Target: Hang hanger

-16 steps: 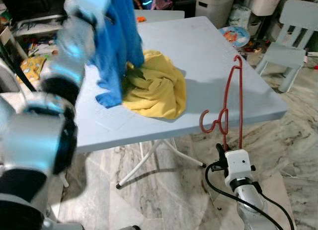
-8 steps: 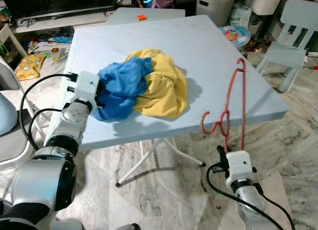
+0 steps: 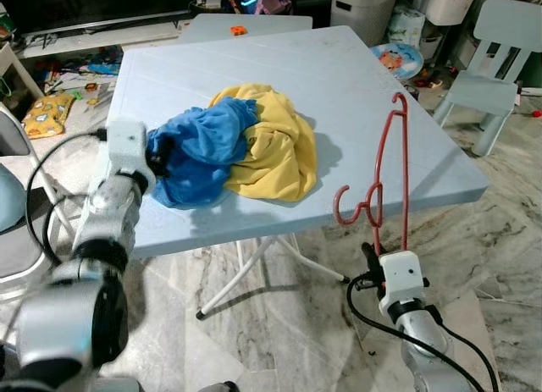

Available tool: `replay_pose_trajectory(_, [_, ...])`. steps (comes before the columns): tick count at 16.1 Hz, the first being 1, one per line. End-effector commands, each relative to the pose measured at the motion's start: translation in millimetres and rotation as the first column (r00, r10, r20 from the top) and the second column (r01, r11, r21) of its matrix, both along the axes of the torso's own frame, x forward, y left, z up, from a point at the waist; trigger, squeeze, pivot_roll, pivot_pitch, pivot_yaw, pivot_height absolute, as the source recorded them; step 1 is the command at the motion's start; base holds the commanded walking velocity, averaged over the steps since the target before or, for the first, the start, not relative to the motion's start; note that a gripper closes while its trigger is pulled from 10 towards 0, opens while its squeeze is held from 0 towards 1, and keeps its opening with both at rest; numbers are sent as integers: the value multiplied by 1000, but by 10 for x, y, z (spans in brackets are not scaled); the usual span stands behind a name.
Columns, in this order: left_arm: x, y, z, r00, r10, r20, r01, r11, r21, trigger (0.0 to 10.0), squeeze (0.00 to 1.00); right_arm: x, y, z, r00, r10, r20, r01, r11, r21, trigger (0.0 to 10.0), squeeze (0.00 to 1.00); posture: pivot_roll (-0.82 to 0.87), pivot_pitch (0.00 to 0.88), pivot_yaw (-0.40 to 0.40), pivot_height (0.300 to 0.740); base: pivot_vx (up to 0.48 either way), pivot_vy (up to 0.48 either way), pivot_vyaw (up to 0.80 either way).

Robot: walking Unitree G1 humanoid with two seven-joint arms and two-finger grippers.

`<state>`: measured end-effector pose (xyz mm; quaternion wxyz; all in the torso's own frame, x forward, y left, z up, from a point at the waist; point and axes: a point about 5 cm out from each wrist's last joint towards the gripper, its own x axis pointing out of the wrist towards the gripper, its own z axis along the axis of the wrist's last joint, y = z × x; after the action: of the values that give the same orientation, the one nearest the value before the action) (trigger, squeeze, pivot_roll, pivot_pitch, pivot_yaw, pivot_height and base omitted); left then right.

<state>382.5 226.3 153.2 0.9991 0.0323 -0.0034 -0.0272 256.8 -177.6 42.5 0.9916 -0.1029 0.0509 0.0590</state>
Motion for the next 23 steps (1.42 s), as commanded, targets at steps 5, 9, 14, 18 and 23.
replay_pose_trajectory(5, [-400,-251,-215,989,-7,149,14,999,-50,10000,1000,69,40,-41,1000,0,-17,0,1000,12,10000,0,-8,40,67,740,0,0,0])
replay_pose_trajectory(9, [-660,-313,-420,992,31,124,-25,999,-48,10000,1000,106,95,-40,1000,19,-12,-18,1000,23,10000,0,-5,25,63,740,0,0,0])
replay_pose_trajectory(14, [-808,-432,-628,999,-35,6,34,993,116,10000,1000,186,77,-21,1000,30,-7,-30,999,23,10000,0,18,0,30,740,0,0,0])
replay_pose_trajectory(18, [-863,-653,-654,994,-108,1,107,987,118,10000,1000,259,141,99,998,41,45,-43,999,28,10000,0,7,0,45,740,0,0,0])
replay_pose_trajectory(23, [-954,-853,-735,997,-77,6,76,995,66,10000,1000,280,242,419,983,50,174,-65,995,80,10000,0,-14,0,59,740,0,0,0])
